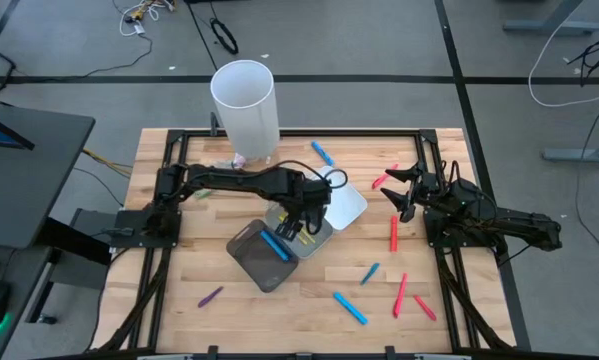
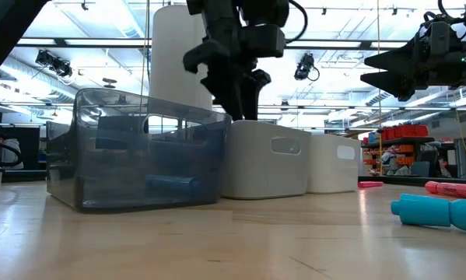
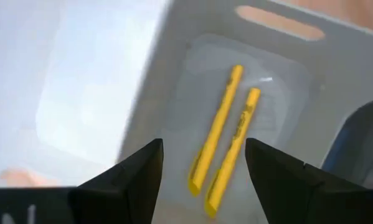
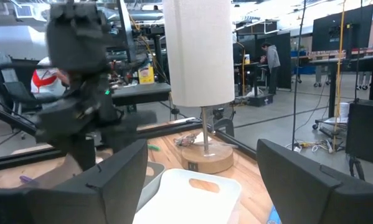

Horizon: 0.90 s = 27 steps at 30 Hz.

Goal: Pick & Place Markers
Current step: Put the purple pen into the white bin

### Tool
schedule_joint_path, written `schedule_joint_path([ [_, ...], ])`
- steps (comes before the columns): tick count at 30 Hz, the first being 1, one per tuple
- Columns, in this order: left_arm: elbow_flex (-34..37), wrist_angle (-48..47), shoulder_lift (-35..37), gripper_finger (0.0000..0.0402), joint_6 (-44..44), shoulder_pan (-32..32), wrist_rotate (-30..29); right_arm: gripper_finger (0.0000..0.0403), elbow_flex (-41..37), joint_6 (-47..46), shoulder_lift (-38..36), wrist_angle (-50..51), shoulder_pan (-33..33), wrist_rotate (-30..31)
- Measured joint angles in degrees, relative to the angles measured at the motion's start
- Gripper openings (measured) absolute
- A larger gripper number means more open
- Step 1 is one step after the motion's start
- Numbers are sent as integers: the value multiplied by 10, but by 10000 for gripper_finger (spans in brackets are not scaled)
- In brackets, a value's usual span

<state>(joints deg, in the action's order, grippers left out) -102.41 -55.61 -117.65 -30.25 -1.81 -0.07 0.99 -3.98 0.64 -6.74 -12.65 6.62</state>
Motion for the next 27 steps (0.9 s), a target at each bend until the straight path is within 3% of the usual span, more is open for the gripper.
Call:
schedule_joint_path([
  [15, 0, -60, 57, 232, 247, -27, -5, 302, 0, 0, 0, 0, 0, 0],
  [19, 0, -60, 62, 232, 333, -27, -32, 302, 0, 0, 0, 0, 0, 0],
  [27, 0, -77, 62, 232, 499, -26, -31, 302, 0, 0, 0, 0, 0, 0],
])
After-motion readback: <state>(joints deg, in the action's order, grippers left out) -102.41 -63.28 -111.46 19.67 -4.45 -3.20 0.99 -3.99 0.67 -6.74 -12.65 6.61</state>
